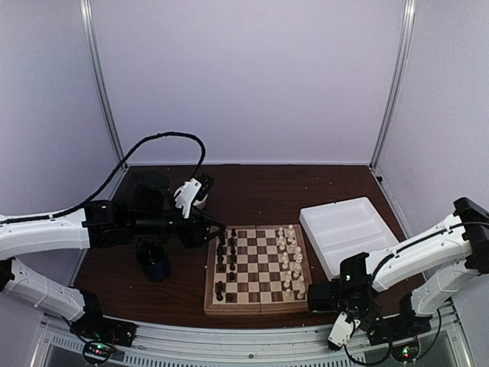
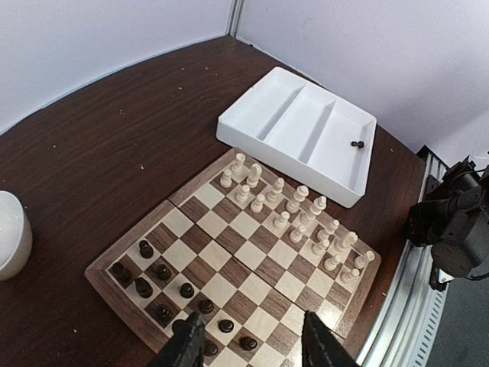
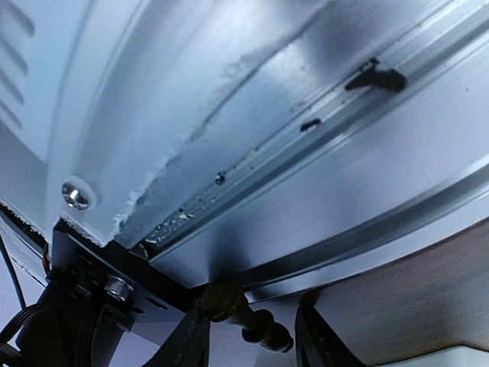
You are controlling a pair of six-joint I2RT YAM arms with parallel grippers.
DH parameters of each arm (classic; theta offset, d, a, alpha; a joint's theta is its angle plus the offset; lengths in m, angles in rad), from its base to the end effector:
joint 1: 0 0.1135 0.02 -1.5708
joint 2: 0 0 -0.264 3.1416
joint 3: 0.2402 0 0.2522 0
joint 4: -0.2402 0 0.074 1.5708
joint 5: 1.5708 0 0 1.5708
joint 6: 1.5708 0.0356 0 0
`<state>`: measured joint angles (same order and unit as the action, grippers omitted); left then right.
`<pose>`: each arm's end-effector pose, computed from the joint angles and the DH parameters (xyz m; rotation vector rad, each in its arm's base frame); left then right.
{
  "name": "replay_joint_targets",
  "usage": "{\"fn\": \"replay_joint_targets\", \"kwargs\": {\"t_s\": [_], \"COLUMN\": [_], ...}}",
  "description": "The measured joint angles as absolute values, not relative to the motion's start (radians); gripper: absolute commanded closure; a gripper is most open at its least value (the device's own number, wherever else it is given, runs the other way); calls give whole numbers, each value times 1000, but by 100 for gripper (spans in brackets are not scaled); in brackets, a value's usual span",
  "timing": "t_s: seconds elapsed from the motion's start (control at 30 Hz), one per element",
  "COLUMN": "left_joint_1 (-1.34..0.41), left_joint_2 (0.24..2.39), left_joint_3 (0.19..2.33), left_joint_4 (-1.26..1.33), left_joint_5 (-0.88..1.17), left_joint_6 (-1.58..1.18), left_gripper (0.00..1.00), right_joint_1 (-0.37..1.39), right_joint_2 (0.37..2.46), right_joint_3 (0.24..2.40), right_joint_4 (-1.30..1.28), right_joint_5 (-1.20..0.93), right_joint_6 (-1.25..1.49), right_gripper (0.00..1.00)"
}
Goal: Set up the chess pieces on the board
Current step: Pick up the bishop from the corner of the board.
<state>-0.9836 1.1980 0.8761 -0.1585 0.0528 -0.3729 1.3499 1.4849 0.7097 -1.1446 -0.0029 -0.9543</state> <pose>0.1493 -0.2278 0.2882 0.6864 2.0619 -0.8716 0.0386 0.1726 0.1450 2.5554 -1.1380 0.0929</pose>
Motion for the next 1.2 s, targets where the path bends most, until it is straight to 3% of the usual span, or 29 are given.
{"fn": "replay_joint_targets", "kwargs": {"t_s": [0.43,0.77,1.0,1.2], "left_joint_1": [-984,-984,-984,-984], "left_joint_2": [1156,1172,1192,1212], "left_joint_3": [823,823,823,827], "left_joint_4": [-158,-157,-157,-154], "left_joint_5": [36,49,58,68], "left_joint_6": [-363,-364,-364,-364], "left_gripper": [56,56,56,56], "right_joint_1": [1347,1116,994,991], "right_joint_2": [1526,1557,1568,1563], "right_joint_3": [735,805,812,812], "right_joint_4": [-1145,-1117,-1091,-1073], "right_joint_5": [1,-116,-194,-197], "right_joint_6": [-908,-847,-817,-803], "right_gripper": [74,75,65,71]}}
